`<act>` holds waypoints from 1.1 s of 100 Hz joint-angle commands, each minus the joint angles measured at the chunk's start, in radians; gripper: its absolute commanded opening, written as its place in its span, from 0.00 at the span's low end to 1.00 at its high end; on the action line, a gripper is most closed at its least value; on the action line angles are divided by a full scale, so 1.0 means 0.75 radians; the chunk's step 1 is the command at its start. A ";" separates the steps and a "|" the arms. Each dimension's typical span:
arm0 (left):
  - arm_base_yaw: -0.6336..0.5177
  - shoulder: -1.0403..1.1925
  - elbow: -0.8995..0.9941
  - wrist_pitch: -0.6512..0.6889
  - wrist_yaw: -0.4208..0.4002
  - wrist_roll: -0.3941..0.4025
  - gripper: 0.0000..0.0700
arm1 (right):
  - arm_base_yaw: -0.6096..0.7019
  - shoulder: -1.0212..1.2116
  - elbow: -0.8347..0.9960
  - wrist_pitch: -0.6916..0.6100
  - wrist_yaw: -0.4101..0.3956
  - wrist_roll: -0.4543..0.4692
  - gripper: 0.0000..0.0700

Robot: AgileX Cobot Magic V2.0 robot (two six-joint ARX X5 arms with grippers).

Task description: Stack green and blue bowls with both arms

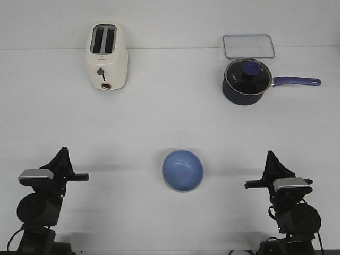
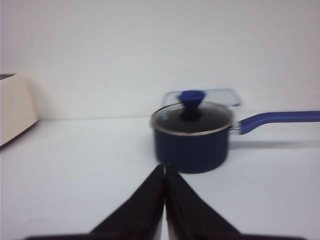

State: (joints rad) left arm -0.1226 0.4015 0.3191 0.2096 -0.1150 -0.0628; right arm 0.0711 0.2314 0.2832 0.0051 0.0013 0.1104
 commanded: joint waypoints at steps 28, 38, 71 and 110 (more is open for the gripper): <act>-0.002 -0.101 0.022 0.031 -0.001 -0.012 0.02 | 0.001 0.007 0.003 0.014 0.009 -0.010 0.00; -0.002 -0.113 0.022 0.031 -0.001 -0.012 0.02 | 0.001 0.007 0.004 0.014 0.009 -0.010 0.00; -0.001 -0.116 0.021 0.026 -0.002 0.060 0.02 | 0.001 0.007 0.004 0.014 0.009 -0.010 0.00; 0.114 -0.379 -0.288 -0.028 0.061 0.038 0.02 | 0.001 0.007 0.004 0.014 0.008 -0.010 0.00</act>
State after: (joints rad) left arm -0.0456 0.1555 0.1181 0.1780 -0.0715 -0.0353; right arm 0.0711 0.2314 0.2832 0.0048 0.0040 0.1085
